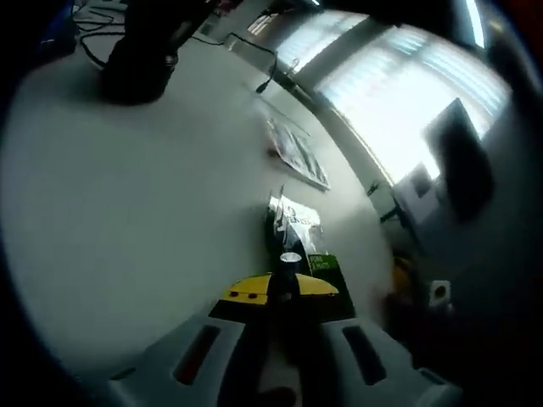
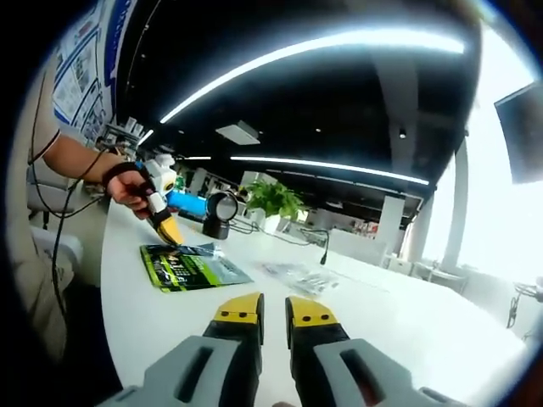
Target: Clip sheet goods on table flip sheet goods clip sheet goods scan sheet goods put sheet goods back to table
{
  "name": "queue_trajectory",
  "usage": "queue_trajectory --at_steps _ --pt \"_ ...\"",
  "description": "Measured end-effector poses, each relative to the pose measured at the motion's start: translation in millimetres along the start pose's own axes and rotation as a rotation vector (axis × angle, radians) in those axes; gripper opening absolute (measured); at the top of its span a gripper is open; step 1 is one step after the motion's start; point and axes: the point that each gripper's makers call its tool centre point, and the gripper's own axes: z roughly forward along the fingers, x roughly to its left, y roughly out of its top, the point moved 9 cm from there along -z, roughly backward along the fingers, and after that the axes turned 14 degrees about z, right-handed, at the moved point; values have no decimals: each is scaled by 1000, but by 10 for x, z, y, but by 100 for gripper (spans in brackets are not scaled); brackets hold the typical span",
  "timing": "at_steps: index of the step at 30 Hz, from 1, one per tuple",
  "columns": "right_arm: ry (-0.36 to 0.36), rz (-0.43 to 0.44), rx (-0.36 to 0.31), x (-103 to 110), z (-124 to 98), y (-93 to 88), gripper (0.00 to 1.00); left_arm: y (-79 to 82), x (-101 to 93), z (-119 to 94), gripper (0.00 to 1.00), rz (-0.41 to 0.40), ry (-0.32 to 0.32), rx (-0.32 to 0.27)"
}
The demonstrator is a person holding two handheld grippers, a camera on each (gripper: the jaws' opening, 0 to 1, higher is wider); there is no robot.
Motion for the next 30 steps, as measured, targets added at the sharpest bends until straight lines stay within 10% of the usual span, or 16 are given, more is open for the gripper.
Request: queue_trajectory --at_steps 2,4,30 --pt "0 0 0 -7 2 0 7 -37 -42 6 0 0 -3 2" --pt "1 0 0 -9 2 0 7 240 327 -82 1 -19 -32 7" --pt "6 -5 -1 -30 8 -1 6 374 204 -35 0 18 -45 -29"
